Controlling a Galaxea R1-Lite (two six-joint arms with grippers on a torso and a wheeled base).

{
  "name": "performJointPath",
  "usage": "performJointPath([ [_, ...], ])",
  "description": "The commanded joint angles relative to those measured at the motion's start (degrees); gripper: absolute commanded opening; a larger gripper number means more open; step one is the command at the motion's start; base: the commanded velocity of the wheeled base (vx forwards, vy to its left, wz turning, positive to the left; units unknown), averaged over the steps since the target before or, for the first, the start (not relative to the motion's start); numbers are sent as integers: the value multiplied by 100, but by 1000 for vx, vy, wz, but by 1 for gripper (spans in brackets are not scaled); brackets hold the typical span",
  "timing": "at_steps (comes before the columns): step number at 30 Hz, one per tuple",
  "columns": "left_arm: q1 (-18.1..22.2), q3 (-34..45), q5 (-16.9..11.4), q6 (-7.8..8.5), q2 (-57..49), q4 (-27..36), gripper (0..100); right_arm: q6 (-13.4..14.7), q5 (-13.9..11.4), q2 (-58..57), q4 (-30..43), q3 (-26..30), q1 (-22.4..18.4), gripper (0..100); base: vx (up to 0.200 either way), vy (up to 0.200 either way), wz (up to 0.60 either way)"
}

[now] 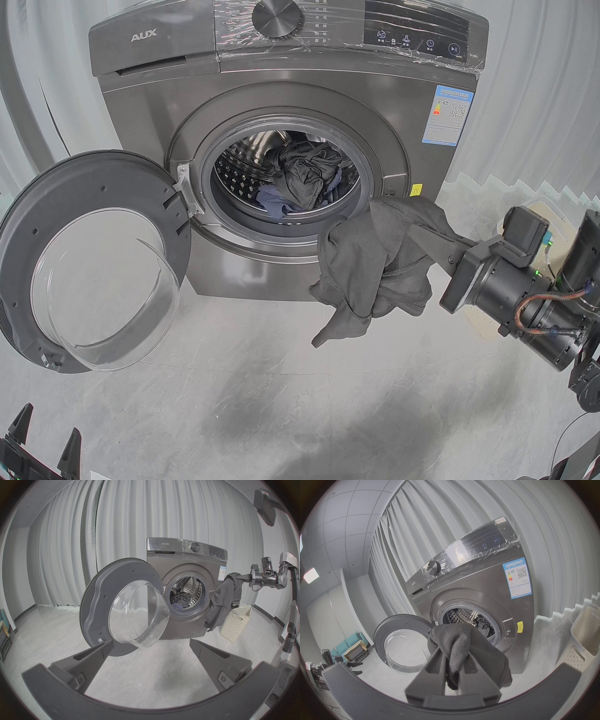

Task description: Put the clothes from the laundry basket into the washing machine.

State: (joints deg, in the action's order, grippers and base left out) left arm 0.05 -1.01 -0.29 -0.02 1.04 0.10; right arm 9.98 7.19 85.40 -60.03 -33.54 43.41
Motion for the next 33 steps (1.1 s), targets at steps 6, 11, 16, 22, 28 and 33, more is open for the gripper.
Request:
performJointPath([
  [6,4,101,56,-15,-104,8,100,56,-16,715,-194,-338,159,0,0,100,0],
  [11,4,92,38,20,-104,8,100,83,19,1199,-519,-733,264,0,0,0,0],
  [16,4,92,-50,266,-104,-19,100,83,28,1445,-765,-962,423,0,0,0,0],
  [22,4,101,-208,328,-104,-36,100,83,19,1726,-993,-1173,493,0,0,0,0],
  [28,83,-1041,-322,-305,160,-651,100,65,54,1911,-1204,-1349,493,0,0,0,0],
  [33,109,-1375,-1553,11,1575,-669,100,83,63,2069,-1213,-1472,484,0,0,0,0],
])
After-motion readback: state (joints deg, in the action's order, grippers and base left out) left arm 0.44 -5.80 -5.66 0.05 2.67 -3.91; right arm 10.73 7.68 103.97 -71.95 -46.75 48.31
